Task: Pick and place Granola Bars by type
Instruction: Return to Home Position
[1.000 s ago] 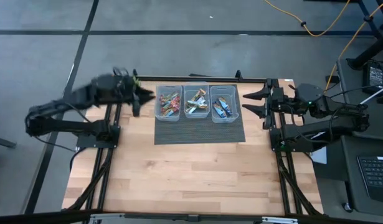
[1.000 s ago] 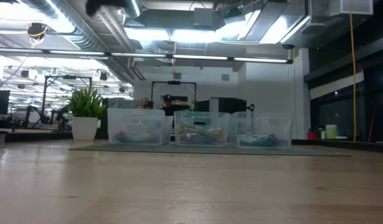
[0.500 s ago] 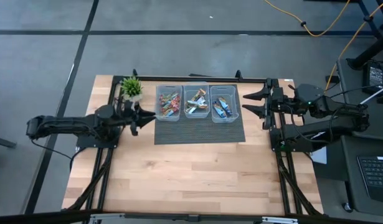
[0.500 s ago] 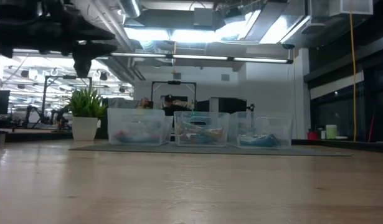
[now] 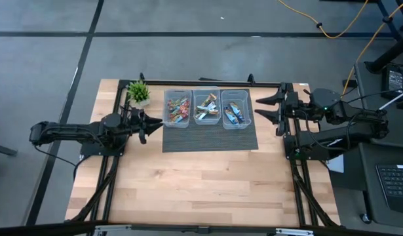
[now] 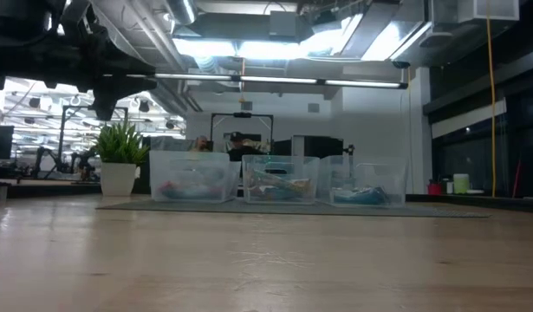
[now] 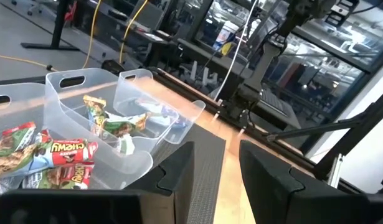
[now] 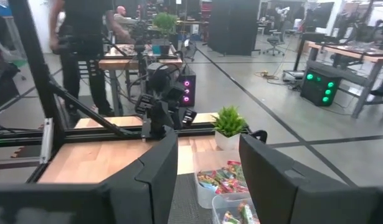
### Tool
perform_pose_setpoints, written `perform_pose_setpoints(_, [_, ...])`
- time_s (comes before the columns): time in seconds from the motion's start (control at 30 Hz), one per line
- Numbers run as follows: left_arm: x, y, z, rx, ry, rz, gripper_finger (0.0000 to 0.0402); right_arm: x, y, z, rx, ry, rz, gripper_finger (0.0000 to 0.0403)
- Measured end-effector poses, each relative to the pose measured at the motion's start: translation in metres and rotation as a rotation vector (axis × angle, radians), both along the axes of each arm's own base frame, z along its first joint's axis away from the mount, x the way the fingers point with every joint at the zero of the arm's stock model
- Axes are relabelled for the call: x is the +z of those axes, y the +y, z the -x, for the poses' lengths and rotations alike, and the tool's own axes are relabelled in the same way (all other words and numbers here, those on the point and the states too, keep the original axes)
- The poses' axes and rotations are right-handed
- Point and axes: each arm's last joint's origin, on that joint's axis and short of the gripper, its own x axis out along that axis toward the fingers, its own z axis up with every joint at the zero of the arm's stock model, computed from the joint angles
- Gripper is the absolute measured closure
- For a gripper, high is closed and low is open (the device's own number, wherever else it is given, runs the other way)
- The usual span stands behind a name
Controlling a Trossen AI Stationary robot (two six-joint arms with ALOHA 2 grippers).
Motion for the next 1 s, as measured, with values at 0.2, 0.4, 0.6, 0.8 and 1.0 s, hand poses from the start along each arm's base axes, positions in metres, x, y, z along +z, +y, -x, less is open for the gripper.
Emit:
perform_pose_setpoints(0.2, [0.000, 0.000, 0.000, 0.000, 0.001, 0.000, 0.0281, 0.000, 0.000, 0.000, -0.009, 0.000, 0.001, 0.0228])
perform_pose_setpoints(0.4, [-0.003, -0.006, 0.009, -0.038, -0.097, -0.009, 0.0281, 0.000, 0.000, 0.000, -0.009, 0.000, -0.007, 0.0228])
perform_pose_setpoints(0.6, [-0.001, -0.009, 0.016, -0.091, -0.132, -0.013, 0.0281, -0.003, 0.000, -0.003, -0.016, 0.023, -0.002, 0.0228])
perform_pose_setpoints(0.8, [0.000, -0.009, 0.016, -0.088, -0.141, -0.014, 0.0281, -0.007, 0.000, -0.008, -0.017, 0.059, -0.014, 0.0228])
perform_pose_setpoints(1.0, [-0.016, -0.011, 0.015, -0.115, 0.025, 0.004, 0.0281, -0.012, 0.000, -0.018, -0.016, 0.102, -0.002, 0.0228])
